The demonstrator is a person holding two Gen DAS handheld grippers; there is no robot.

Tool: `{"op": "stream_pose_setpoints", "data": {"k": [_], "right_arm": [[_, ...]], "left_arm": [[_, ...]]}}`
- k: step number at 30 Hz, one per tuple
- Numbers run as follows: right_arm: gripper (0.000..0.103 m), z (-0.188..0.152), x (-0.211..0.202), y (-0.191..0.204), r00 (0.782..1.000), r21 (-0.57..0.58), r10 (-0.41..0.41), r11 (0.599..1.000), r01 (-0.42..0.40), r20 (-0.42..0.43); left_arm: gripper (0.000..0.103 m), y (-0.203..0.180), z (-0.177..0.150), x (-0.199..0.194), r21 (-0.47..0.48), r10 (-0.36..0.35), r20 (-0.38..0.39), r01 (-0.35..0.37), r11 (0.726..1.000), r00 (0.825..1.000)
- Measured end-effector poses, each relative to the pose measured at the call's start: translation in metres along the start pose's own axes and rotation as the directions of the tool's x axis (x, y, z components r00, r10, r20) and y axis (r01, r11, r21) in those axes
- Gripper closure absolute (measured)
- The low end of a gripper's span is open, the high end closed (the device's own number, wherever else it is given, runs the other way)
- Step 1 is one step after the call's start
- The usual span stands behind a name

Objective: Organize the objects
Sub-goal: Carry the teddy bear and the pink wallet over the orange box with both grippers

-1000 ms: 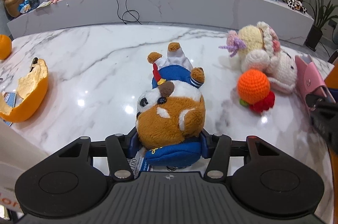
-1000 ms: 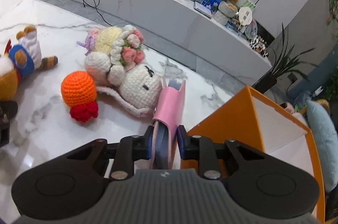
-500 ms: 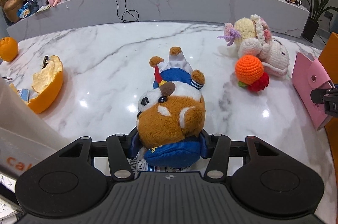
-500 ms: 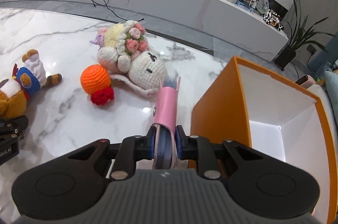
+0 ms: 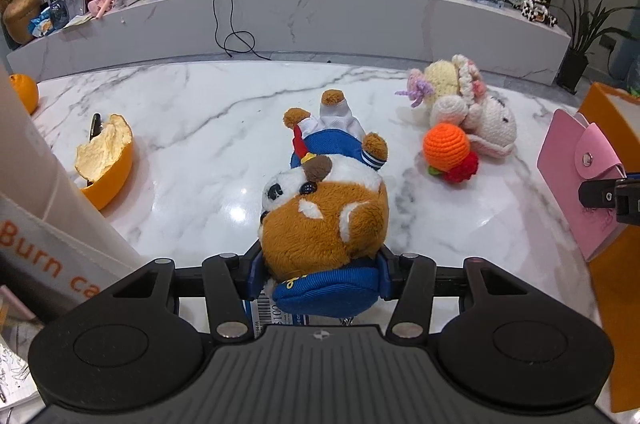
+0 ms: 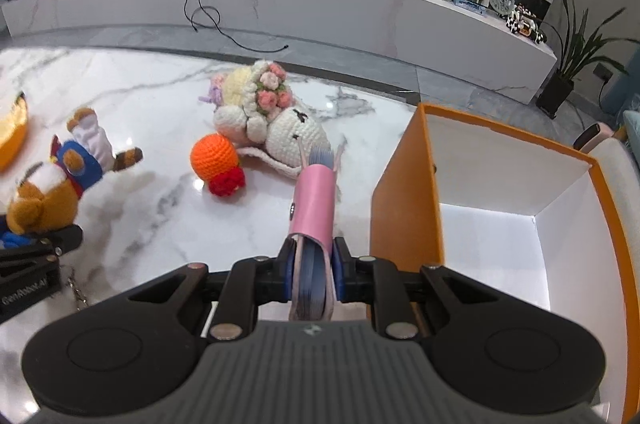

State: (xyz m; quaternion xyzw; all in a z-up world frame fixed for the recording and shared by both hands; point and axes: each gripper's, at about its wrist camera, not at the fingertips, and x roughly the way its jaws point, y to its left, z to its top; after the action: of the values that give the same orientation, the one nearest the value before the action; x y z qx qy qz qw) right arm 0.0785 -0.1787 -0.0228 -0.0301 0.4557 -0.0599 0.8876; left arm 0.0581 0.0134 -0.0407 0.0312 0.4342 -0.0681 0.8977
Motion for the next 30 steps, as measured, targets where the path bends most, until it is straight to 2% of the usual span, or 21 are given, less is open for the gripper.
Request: {"op": "stream_pose_setpoints", "data": {"k": [7, 13, 19, 27, 30], "right_arm": [[0.084, 0.001, -0.031, -0.022, 0.997, 0.086, 0.058, 0.994, -0.063, 0.053], [0.084, 0.006, -0.055, -0.045, 0.990, 0.158, 0.079, 0.983, -0.097, 0.119], [0.084, 0.009, -0.069, -0.070, 0.984, 0.213, 0.079, 0.971, -0.111, 0.157], [0.084, 0.004, -0.087, -0.105, 0.977, 0.278, 0.066, 0.953, -0.122, 0.201], [0.084, 0.001, -0.092, -0.124, 0.976, 0.314, 0.051, 0.942, -0.117, 0.210]], "left_arm": [[0.044, -0.001, 0.005, -0.027, -0.006, -0.054, 0.053, 0.055, 0.998, 0.997], [0.044, -0.020, 0.015, -0.053, 0.011, -0.134, 0.123, 0.133, 0.991, 0.983], [0.044, -0.048, 0.022, -0.068, 0.046, -0.227, 0.164, 0.222, 0.974, 0.960], [0.044, -0.088, 0.033, -0.071, 0.084, -0.333, 0.181, 0.323, 0.943, 0.925], [0.044, -0.104, 0.034, -0.072, 0.102, -0.391, 0.189, 0.378, 0.920, 0.901]]}}
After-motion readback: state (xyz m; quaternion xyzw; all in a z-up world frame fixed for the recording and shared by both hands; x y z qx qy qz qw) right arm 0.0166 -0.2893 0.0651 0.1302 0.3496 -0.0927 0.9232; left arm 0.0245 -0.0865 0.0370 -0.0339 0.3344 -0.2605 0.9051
